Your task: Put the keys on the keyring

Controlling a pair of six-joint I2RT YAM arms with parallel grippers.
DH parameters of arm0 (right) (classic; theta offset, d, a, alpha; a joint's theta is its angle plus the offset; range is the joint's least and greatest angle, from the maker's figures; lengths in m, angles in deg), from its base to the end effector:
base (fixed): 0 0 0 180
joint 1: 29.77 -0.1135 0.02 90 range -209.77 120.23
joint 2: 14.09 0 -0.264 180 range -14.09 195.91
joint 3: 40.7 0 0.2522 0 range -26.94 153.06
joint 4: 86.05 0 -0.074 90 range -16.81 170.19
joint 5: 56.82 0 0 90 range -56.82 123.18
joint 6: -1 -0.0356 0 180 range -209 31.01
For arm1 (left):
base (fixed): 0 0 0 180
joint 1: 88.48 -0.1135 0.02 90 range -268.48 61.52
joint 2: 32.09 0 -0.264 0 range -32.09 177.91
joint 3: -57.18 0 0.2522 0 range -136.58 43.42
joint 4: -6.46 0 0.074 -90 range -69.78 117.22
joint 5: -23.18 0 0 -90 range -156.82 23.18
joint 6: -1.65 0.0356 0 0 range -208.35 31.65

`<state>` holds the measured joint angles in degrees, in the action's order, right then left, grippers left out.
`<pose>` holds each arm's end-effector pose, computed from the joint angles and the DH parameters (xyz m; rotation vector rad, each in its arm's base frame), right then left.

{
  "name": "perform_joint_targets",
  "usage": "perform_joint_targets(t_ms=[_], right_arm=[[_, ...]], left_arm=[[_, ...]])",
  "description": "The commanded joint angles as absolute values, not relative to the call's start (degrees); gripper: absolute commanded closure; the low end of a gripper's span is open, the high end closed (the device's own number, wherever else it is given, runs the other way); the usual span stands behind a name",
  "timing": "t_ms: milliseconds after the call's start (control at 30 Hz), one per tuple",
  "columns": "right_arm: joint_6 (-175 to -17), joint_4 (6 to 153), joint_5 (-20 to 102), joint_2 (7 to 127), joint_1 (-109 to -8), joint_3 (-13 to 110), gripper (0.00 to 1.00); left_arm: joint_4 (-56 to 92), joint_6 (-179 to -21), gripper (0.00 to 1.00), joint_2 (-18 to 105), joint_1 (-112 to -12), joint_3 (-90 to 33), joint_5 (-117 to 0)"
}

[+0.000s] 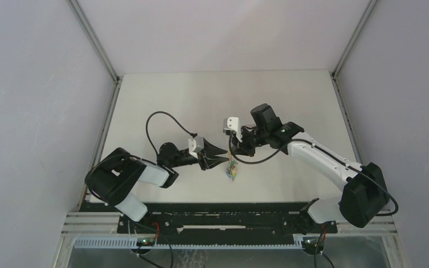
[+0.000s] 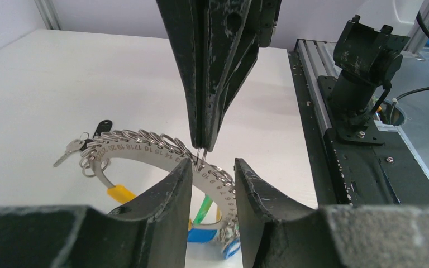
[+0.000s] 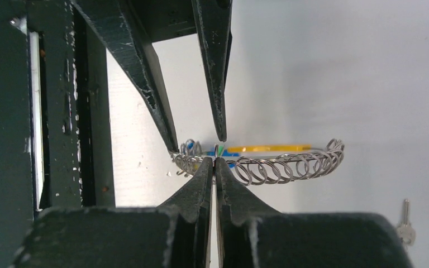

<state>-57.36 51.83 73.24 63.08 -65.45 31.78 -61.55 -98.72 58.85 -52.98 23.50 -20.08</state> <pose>0.2157 0.1831 0.2765 -1.5376 1.7154 0.8625 0.1945 -0.1706 0.1837 1.0062 1.1939 -1.2023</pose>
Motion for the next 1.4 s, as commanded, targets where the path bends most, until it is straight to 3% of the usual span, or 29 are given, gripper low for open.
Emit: perform_joint_targets(t_ms=[0,500,1367], right_arm=[[-53.9,43.2,65.9,65.7,-68.4,37.7,1.00],[-52.4,41.4,65.2,65.6,-70.2,40.0,1.00],[-50.2,42.4,68.3,64.9,-71.3,40.0,1.00]], left_arm=[[-64.3,-98.2,0.61,58.4,-53.1,24.1,-19.7],[-64.2,-98.5,0.62,62.9,-53.0,22.6,-19.2],[-64.2,-98.4,0.78,65.3,-51.7,19.9,-15.5]])
